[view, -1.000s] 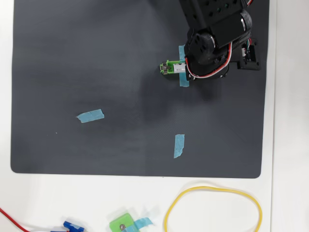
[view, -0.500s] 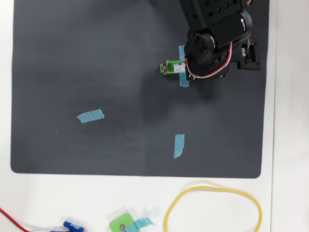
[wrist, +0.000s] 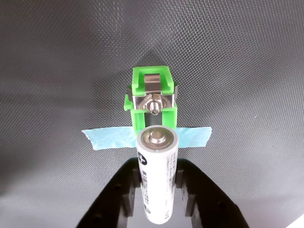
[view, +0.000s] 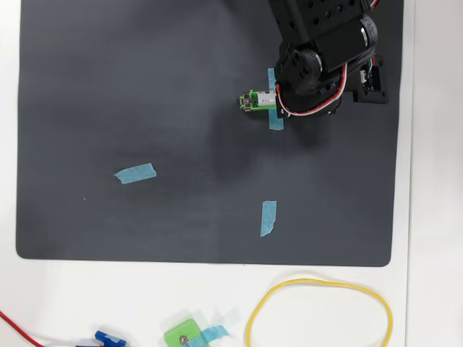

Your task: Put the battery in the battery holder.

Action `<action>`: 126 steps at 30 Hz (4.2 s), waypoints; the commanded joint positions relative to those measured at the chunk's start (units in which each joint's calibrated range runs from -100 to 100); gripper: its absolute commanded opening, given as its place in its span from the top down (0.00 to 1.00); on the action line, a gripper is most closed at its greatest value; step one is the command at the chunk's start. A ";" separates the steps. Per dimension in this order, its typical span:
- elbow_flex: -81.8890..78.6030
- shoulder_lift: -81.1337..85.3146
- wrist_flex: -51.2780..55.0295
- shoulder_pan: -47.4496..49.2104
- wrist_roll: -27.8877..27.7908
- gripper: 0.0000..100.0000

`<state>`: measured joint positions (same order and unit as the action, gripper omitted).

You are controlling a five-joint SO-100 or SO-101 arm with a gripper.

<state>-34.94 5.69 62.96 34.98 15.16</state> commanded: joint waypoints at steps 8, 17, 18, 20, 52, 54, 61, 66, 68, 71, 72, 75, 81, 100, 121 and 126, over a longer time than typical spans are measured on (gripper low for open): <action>0.40 0.33 0.50 0.57 0.23 1.00; 0.31 0.33 0.50 1.71 0.12 1.00; 0.31 0.33 0.50 1.71 0.07 1.00; 0.31 0.24 0.50 1.40 -0.14 1.00; -1.36 0.33 0.32 1.61 -0.40 1.00; -1.19 0.24 -0.03 1.71 -2.95 1.00; 2.43 -6.24 0.32 1.71 -4.41 1.00; 3.84 -8.63 0.41 1.71 -6.08 1.00; 3.84 -8.46 0.24 1.40 -6.71 1.00; 3.66 -8.37 0.50 1.92 -6.81 1.00; 3.22 -7.95 0.50 2.02 -6.81 1.00; -1.72 0.58 0.50 2.12 -6.76 1.00; -12.55 15.42 -0.38 2.12 -6.76 1.00; -65.06 93.37 -24.06 -35.14 -6.81 1.00; -65.06 93.89 -9.29 -34.62 -6.29 1.00; -65.06 93.89 -9.29 -34.62 -6.29 1.00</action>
<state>-99.73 99.07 53.40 1.18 8.53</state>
